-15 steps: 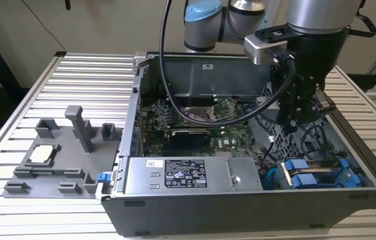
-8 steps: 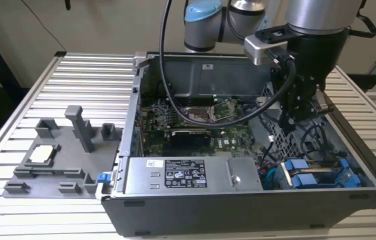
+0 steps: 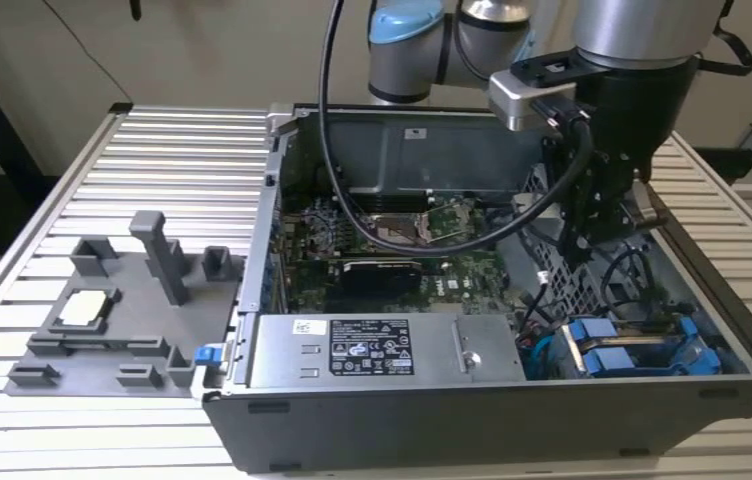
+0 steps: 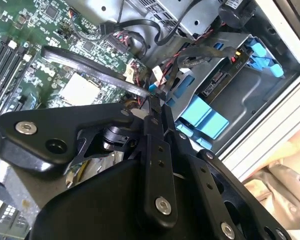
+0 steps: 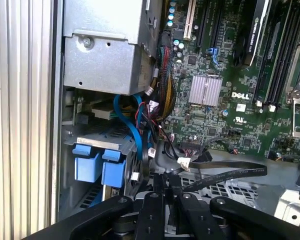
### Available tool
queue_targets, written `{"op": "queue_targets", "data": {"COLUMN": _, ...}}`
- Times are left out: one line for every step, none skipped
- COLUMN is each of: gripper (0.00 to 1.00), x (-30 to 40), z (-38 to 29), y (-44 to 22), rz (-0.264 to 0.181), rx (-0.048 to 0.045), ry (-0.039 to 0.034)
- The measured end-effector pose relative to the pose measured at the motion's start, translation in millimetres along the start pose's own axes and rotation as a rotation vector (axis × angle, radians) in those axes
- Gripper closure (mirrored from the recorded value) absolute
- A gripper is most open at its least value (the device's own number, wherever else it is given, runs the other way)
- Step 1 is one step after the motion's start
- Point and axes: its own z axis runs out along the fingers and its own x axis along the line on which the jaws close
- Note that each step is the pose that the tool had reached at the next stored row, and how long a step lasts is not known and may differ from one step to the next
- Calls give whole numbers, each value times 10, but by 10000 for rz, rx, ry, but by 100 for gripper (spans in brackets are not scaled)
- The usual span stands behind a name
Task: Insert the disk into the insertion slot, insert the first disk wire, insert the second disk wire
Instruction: 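Insert the second disk wire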
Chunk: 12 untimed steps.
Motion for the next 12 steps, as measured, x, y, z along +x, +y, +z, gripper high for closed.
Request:
{"op": "queue_targets", "data": {"gripper": 84, "x": 9, "z": 2, "y": -4, "rz": -2, "rx": -1, "ry": 0}}
{"op": "queue_targets", "data": {"gripper": 84, "x": 22, "z": 4, "y": -12, "rz": -1, "rx": -5, "ry": -1}}
{"op": "queue_targets", "data": {"gripper": 84, "x": 39, "z": 9, "y": -26, "rz": -1, "rx": -11, "ry": -3}}
{"op": "queue_targets", "data": {"gripper": 84, "x": 55, "z": 12, "y": -40, "rz": -2, "rx": -18, "ry": -3}}
{"op": "queue_targets", "data": {"gripper": 84, "x": 72, "z": 16, "y": -56, "rz": -2, "rx": -25, "ry": -4}}
{"op": "queue_targets", "data": {"gripper": 84, "x": 89, "z": 20, "y": -72, "rz": -3, "rx": -32, "ry": -5}}
{"op": "queue_targets", "data": {"gripper": 84, "x": 106, "z": 24, "y": -87, "rz": -3, "rx": -40, "ry": -6}}
{"op": "queue_targets", "data": {"gripper": 84, "x": 184, "z": 44, "y": -163, "rz": -6, "rx": -74, "ry": -12}}
{"op": "queue_targets", "data": {"gripper": 84, "x": 206, "z": 49, "y": -186, "rz": -8, "rx": -84, "ry": -13}}
{"op": "queue_targets", "data": {"gripper": 84, "x": 224, "z": 54, "y": -204, "rz": -8, "rx": -93, "ry": -15}}
{"op": "queue_targets", "data": {"gripper": 84, "x": 242, "z": 58, "y": -221, "rz": -9, "rx": -102, "ry": -16}}
{"op": "queue_targets", "data": {"gripper": 84, "x": 262, "z": 63, "y": -237, "rz": -10, "rx": -112, "ry": -19}}
